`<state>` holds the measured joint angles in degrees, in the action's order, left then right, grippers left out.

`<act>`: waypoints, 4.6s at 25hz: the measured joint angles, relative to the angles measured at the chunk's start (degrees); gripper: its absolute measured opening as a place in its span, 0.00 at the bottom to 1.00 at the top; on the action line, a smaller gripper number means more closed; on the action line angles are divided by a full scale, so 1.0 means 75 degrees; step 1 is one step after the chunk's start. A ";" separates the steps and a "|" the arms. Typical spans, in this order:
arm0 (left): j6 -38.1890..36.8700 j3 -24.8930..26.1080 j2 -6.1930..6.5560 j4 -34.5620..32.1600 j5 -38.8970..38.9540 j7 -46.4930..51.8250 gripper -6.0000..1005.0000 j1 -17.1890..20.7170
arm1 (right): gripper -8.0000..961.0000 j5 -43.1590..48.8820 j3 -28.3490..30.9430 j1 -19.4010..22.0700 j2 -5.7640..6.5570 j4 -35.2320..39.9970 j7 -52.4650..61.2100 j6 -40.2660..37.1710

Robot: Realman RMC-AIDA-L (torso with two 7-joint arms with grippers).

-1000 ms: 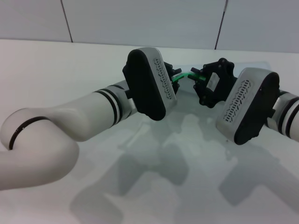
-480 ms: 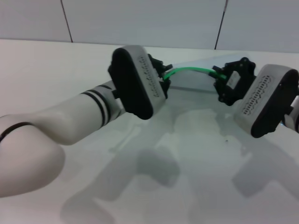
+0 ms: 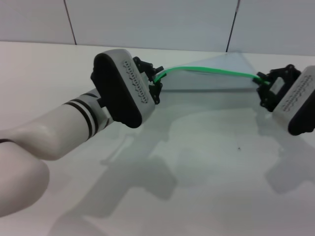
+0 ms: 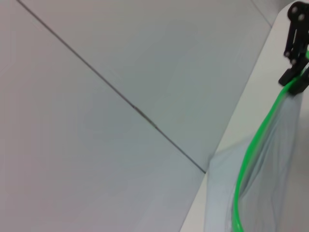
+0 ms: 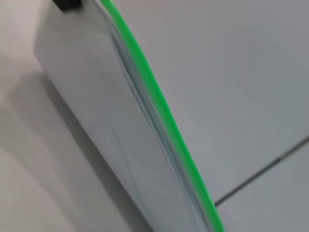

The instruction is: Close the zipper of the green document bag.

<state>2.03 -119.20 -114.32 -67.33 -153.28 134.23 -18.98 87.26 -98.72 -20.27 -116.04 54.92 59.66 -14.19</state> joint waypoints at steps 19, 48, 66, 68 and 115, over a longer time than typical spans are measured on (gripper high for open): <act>0.0035 0.0174 -0.0063 -0.0105 0.0025 -0.0074 0.06 0.0303 | 0.09 0.0015 0.1316 -0.0294 0.0003 -0.0758 -0.0091 0.0025; 0.0484 0.0694 -0.0216 0.0073 0.1060 0.0250 0.18 0.0119 | 0.45 -0.2161 0.0866 0.0273 -0.0092 0.0664 -0.0377 -0.0126; 0.3709 0.0572 -0.0263 0.1140 0.1278 0.3121 0.84 0.0204 | 0.67 -0.9023 -0.0069 0.0469 -0.0092 0.0319 -0.3492 -0.1724; 0.4027 0.0512 -0.0266 0.1140 0.1279 0.3161 0.84 0.0294 | 0.67 -0.9258 -0.0084 0.0495 -0.0095 0.0175 -0.3613 -0.2117; 0.5929 0.0424 -0.0273 0.2375 0.2696 0.2840 0.83 0.0280 | 0.67 -1.5969 -0.1382 -0.0833 -0.0090 -0.3222 -0.8733 -0.4791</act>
<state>46.50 -116.02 -116.36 -49.52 -133.06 155.53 -16.88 -32.51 -109.09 -26.52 -116.71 30.75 -5.84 -50.12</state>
